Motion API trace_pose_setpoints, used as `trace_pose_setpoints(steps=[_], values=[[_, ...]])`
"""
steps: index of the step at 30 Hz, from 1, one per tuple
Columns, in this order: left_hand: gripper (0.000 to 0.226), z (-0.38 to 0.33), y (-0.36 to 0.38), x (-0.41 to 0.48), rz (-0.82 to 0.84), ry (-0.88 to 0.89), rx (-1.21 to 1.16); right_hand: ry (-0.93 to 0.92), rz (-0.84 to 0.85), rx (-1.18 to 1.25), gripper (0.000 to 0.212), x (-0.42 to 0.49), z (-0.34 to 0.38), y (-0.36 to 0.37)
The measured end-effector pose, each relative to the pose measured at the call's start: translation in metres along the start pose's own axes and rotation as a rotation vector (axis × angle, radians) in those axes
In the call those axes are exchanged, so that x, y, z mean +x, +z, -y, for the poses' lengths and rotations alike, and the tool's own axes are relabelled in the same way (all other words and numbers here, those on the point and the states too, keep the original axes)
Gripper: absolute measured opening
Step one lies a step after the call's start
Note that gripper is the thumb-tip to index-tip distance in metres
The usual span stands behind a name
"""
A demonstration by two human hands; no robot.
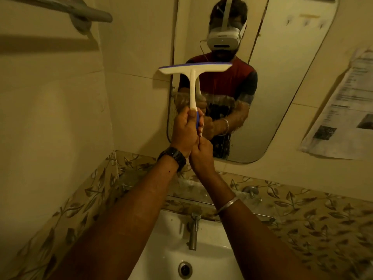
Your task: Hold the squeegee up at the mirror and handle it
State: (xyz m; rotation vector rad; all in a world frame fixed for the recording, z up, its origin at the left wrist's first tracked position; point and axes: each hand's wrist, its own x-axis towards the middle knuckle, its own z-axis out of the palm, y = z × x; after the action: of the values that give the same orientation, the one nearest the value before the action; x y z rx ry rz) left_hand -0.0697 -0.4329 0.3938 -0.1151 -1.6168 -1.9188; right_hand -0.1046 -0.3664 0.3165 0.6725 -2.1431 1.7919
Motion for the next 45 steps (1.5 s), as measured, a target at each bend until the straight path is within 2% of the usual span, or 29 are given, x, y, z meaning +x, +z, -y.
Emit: trace_pose_setpoints(steps=[8,12,17,21,24,29,33,36,39,45], values=[[0.031,0.072,0.0,-0.039,-0.062,-0.127,0.018,0.171,0.036,-0.103,0.033,-0.044,-0.064,-0.006],[0.031,0.091,0.005,-0.06,-0.072,-0.189,0.026,0.164,0.051,-0.122,0.031,-0.067,-0.08,-0.016],[0.03,0.071,0.005,-0.07,-0.057,-0.16,-0.04,0.083,0.053,-0.156,0.029,-0.075,-0.066,-0.024],[0.029,0.031,0.007,-0.047,-0.035,-0.08,-0.108,-0.059,0.038,-0.16,0.033,-0.043,-0.026,-0.024],[0.029,0.015,0.009,-0.027,-0.06,-0.064,-0.139,-0.09,0.037,-0.213,0.039,-0.021,-0.009,-0.025],[0.03,0.048,0.014,-0.032,-0.081,-0.098,-0.133,-0.044,0.076,-0.331,0.05,-0.026,-0.034,-0.032],[0.029,0.086,0.017,-0.057,-0.119,-0.163,-0.086,0.022,0.089,-0.386,0.045,-0.051,-0.074,-0.039],[0.029,0.102,0.02,-0.072,-0.115,-0.19,-0.043,0.057,0.089,-0.363,0.037,-0.066,-0.092,-0.043],[0.029,0.098,0.018,-0.078,-0.119,-0.195,-0.029,0.037,0.072,-0.327,0.04,-0.073,-0.088,-0.043],[0.029,0.045,0.024,-0.067,-0.02,-0.073,-0.088,-0.093,0.019,-0.177,0.035,-0.059,-0.042,-0.044]])
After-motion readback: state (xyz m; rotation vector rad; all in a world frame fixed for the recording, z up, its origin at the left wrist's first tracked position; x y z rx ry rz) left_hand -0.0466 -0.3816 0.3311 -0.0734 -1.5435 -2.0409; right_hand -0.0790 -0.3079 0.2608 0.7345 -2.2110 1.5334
